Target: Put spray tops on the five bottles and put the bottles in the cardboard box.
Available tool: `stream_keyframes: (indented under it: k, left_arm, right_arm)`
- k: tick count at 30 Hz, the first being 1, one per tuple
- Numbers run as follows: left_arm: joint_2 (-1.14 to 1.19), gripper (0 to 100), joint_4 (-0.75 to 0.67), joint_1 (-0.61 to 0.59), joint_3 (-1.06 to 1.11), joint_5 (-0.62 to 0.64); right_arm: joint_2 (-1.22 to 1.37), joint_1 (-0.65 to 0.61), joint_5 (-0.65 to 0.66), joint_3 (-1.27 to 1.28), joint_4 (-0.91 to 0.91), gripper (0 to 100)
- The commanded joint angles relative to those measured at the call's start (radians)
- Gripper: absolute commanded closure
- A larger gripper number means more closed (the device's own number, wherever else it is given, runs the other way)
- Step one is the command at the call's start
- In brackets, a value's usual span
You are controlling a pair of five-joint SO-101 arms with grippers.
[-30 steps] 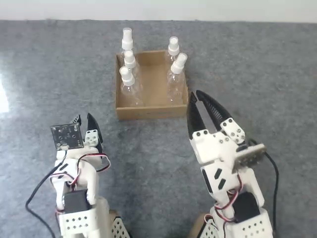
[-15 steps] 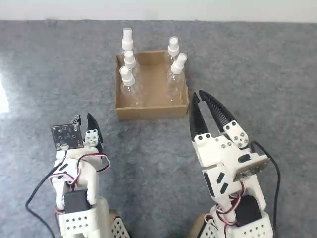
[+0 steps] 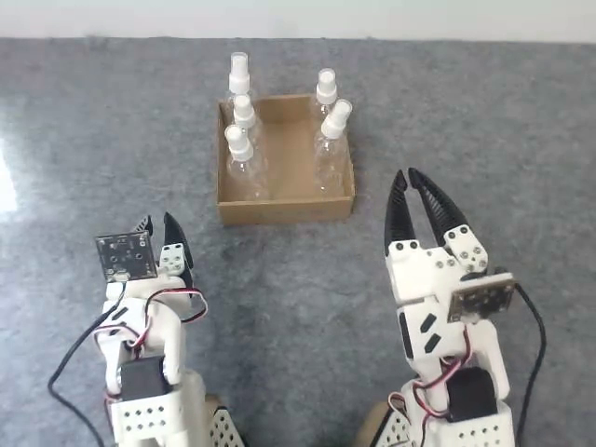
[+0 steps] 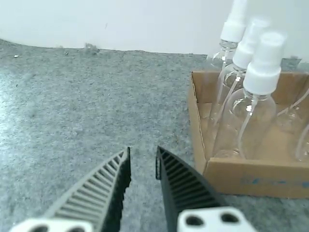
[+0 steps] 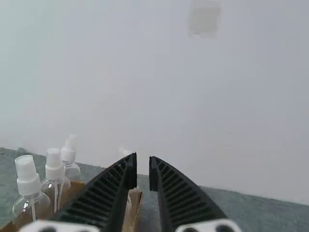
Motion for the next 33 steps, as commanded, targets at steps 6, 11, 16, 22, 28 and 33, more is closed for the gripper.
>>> stream_keyframes:
  k: [6, 11, 16, 22, 28, 33]
  left_arm:
    - [-0.015, 92, -0.025, 0.006, -0.008, -0.011]
    - [-0.015, 92, -0.025, 0.006, -0.008, -0.011]
    - [-0.015, 92, -0.023, 0.006, -0.008, -0.011]
    - [-0.015, 92, -0.023, 0.006, -0.008, -0.011]
    - [-0.015, 92, -0.023, 0.006, -0.008, -0.011]
    - [-0.015, 92, -0.023, 0.006, -0.008, -0.011]
  right_arm:
    - [-0.015, 0.104, 0.008, -0.061, 0.182, 98.9]
    - [-0.015, 0.147, 0.008, -0.061, 0.308, 98.8]
    - [-0.015, 0.150, 0.014, -0.034, 0.404, 98.8]
    - [-0.016, 0.151, 0.014, 0.106, 0.407, 98.8]
    - [-0.016, 0.151, 0.014, 0.193, 0.407, 98.8]
    - [-0.015, 0.151, 0.014, 0.252, 0.417, 98.8]
